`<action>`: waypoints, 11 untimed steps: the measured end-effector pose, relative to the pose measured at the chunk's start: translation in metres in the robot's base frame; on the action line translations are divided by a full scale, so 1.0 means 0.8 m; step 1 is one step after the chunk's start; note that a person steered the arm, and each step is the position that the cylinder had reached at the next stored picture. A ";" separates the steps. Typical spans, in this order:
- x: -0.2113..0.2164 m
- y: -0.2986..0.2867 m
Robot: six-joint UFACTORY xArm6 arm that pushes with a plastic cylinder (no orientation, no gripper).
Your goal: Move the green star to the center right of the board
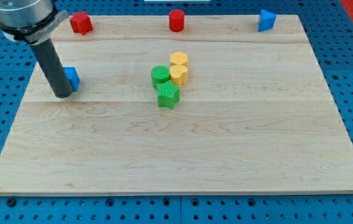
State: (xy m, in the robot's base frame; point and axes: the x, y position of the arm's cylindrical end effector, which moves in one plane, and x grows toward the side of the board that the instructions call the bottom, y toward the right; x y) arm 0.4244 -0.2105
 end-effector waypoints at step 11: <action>-0.011 0.142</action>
State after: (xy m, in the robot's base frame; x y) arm 0.4154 -0.0966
